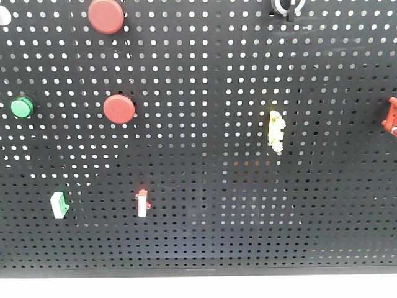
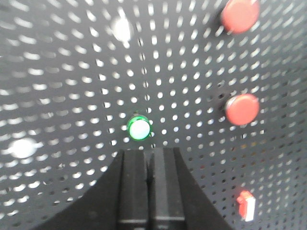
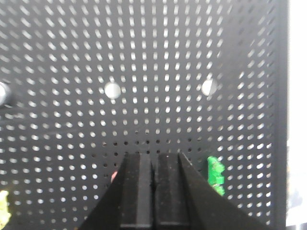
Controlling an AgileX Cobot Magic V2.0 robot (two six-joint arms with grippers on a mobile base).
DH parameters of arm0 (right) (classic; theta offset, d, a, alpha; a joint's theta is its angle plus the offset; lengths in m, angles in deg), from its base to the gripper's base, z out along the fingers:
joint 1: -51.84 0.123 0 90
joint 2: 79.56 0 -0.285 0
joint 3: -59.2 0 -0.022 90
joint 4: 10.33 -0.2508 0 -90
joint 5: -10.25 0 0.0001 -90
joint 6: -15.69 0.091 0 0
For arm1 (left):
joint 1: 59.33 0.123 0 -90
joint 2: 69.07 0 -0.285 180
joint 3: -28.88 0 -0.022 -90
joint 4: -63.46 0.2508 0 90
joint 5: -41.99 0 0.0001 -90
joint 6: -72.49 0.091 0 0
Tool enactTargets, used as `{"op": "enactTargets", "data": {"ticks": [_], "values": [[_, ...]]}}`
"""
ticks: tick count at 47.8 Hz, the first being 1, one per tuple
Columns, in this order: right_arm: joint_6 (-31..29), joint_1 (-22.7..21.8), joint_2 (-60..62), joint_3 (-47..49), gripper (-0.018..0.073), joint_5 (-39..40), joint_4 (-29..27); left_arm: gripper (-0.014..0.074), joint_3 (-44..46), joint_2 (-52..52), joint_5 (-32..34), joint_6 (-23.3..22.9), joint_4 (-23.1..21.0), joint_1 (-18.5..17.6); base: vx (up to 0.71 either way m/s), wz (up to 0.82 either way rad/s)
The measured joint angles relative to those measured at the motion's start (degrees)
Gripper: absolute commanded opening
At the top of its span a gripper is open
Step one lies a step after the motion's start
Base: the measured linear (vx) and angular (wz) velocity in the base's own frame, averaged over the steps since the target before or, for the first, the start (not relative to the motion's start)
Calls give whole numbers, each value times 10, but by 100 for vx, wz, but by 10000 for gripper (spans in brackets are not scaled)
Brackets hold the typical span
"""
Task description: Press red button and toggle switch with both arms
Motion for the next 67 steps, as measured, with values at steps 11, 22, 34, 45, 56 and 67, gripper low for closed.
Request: {"op": "enactTargets", "data": {"ticks": [11, 22, 34, 45, 56, 67], "values": [[0, 0, -13, 0, -3, -17, -87, 2, 7, 18, -11, 62, -94, -8, 0, 0], [0, 0, -13, 1, -3, -20, -120, 2, 83, 78, -11, 331, -306, -73, 0, 0], [0, 0, -13, 1, -3, -20, -129, 2, 241, 219, 1, 457, -418, -87, 0, 0], [0, 0, -13, 1, -3, -21, -131, 2, 310, 326, 4, 462, -420, -87, 0, 0], [0, 0, -13, 1, -3, -26, -131, 2, 336, 360, 13, 462, -423, -90, 0, 0], [0, 0, -13, 1, -3, -47, -131, 2, 344, 356, 0, 462, -428, -91, 0, 0]]}}
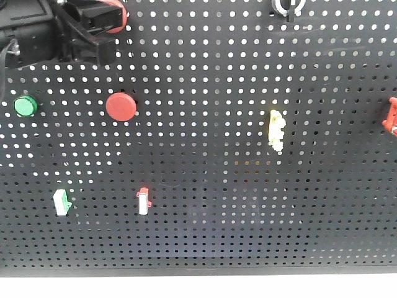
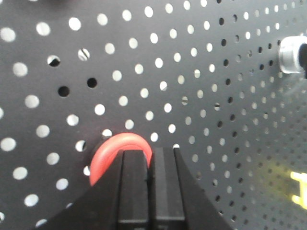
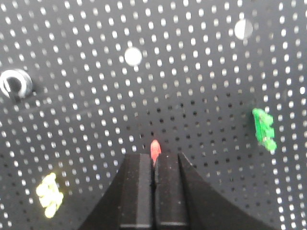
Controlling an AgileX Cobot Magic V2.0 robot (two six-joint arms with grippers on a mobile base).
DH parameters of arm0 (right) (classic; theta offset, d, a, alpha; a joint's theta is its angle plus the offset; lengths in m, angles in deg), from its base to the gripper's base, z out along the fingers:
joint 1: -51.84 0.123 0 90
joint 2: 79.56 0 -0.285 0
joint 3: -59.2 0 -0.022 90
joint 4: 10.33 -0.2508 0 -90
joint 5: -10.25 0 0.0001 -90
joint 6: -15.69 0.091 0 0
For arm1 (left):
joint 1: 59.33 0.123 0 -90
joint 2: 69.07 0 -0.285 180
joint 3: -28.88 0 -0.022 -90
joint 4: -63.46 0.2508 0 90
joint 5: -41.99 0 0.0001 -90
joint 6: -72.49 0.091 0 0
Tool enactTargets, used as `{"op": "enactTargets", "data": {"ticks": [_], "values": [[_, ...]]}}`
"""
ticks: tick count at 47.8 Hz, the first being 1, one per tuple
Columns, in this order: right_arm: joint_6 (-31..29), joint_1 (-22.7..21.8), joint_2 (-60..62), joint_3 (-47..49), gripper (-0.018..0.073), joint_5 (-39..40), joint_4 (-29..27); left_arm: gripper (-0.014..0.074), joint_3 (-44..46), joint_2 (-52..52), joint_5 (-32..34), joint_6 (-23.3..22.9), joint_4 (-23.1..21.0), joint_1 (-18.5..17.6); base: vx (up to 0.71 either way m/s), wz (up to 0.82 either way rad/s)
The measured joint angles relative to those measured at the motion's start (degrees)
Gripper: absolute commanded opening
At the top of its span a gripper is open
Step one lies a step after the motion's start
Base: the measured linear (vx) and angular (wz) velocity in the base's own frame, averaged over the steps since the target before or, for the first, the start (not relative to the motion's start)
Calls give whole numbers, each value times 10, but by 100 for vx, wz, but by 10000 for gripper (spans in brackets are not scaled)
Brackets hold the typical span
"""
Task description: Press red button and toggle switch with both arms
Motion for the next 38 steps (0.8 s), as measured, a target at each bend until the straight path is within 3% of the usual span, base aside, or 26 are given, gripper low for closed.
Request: {"op": "enactTargets", "data": {"ticks": [7, 15, 26, 38], "values": [[-41, 0, 0, 0, -3, -16, -3, 2, -12, -29, -60, 0, 12, 0, 0, 0], [-187, 0, 0, 0, -3, -55, -58, 2, -111, -119, -75, 5, 16, 0, 0, 0], [-438, 0, -25, 0, -3, -121, -295, 2, -341, -293, 0, 4, 16, 0, 0, 0], [-617, 2, -156, 76, -3, -172, -575, 2, -497, -468, 56, 3, 15, 1, 0, 0]]}}
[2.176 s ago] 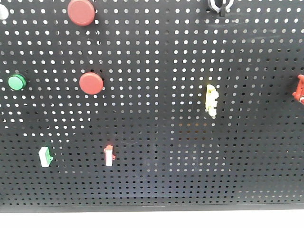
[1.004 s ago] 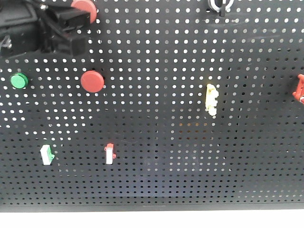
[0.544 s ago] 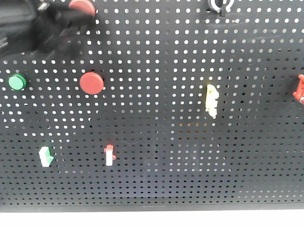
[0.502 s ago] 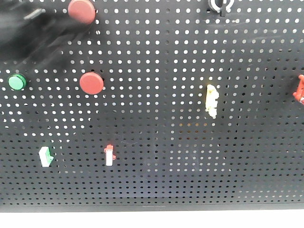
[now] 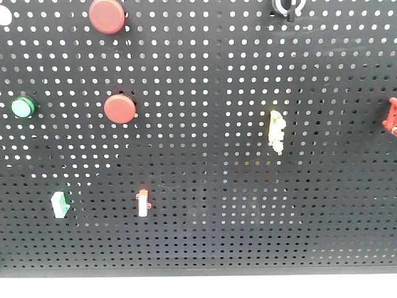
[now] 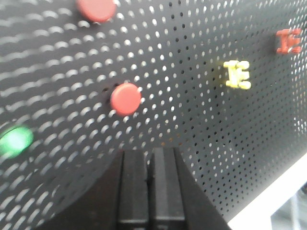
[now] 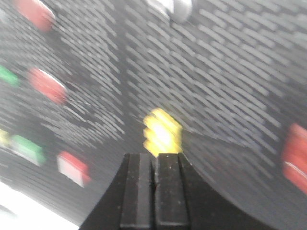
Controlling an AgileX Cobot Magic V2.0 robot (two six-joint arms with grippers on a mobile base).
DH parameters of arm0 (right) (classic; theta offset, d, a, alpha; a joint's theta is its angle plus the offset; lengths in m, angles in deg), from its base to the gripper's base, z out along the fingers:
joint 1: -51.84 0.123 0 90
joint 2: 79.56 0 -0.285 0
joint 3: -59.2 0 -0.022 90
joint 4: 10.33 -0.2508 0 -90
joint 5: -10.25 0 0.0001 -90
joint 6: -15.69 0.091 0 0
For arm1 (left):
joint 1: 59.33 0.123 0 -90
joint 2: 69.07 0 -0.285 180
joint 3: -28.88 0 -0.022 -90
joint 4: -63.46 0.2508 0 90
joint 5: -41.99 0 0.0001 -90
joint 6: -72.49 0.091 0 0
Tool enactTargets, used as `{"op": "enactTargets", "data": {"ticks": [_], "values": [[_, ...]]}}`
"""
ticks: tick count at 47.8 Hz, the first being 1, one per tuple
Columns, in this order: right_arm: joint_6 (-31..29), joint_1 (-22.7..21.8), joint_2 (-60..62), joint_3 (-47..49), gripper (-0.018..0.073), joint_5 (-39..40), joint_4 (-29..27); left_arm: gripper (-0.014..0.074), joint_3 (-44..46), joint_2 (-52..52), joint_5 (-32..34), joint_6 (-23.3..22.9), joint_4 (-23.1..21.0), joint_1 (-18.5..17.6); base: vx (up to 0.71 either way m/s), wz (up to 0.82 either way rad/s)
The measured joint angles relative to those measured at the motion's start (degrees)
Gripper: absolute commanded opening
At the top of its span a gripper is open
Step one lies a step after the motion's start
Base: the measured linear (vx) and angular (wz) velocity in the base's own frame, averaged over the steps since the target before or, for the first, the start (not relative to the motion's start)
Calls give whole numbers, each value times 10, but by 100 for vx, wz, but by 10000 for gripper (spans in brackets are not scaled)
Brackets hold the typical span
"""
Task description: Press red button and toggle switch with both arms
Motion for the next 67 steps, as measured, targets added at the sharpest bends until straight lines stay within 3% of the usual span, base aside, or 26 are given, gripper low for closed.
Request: {"op": "enactTargets", "data": {"ticks": [3, 7, 13, 17, 23, 29, 51, 67], "values": [[-34, 15, -43, 29, -3, -9, -65, 2, -13, -19, 4, -1, -1, 0, 0, 0], [-85, 90, -121, 75, -3, -5, -133, 2, -19, -29, 4, -1, -3, 0, 0, 0], [-104, 199, -199, 123, -3, 63, -106, 2, -21, -30, 5, -1, -3, 0, 0, 0], [-87, 231, -228, 147, -3, 120, -59, 2, -21, -30, 6, -1, -3, 0, 0, 0], [-46, 228, -237, 174, -3, 206, -31, 2, -21, -30, 7, -1, -3, 0, 0, 0], [-33, 212, -245, 196, -3, 239, -27, 2, -21, -30, 7, -1, -3, 0, 0, 0], [-35, 211, -296, 202, -3, 240, -41, 2, -21, -30, 2, -1, -3, 0, 0, 0], [-48, 211, -296, 202, -3, 251, -82, 2, -23, -30, -13, -1, -3, 0, 0, 0]]}}
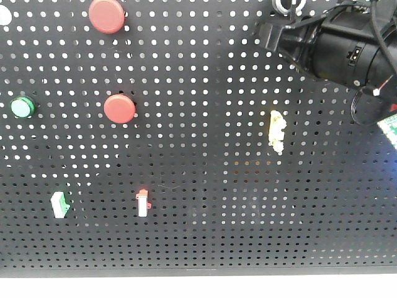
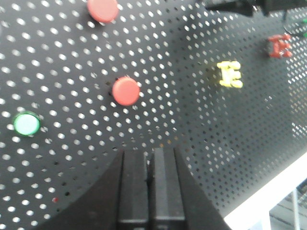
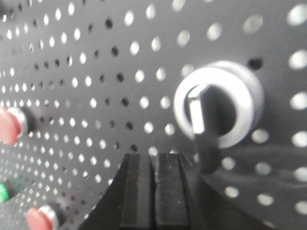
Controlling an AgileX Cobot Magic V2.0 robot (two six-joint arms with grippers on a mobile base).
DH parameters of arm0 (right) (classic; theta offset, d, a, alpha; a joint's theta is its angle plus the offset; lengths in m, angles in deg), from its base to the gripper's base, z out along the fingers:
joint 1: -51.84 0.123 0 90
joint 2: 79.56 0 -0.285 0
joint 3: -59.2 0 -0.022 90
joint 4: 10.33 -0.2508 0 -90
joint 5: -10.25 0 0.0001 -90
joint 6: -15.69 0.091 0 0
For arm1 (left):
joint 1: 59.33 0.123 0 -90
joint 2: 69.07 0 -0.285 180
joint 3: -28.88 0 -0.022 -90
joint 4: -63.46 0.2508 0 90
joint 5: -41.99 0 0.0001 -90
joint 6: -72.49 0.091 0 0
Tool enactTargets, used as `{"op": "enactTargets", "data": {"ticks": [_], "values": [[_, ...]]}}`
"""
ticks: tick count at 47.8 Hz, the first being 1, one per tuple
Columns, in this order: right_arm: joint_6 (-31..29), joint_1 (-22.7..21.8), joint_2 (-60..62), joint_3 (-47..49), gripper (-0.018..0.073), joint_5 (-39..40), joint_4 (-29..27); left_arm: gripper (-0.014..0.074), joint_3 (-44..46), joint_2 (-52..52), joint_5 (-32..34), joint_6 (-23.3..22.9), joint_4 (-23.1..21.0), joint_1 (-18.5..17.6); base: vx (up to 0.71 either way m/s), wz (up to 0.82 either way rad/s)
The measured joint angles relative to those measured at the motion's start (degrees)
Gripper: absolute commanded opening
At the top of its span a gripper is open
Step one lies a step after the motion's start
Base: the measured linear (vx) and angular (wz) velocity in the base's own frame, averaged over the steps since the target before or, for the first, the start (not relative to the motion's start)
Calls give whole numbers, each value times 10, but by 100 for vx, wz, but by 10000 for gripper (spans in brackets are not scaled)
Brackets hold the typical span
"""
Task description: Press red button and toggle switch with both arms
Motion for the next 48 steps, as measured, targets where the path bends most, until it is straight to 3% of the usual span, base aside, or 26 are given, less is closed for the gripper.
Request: {"op": "enactTargets", "data": {"ticks": [36, 48], "values": [[-59, 2, 2, 0, -3, 34, -26, 2, 0, 0, -18, 0, 0, 0, 0, 0], [-55, -25, 11, -2, -3, -2, -25, 2, 0, 0, -28, 0, 0, 0, 0, 0]]}}
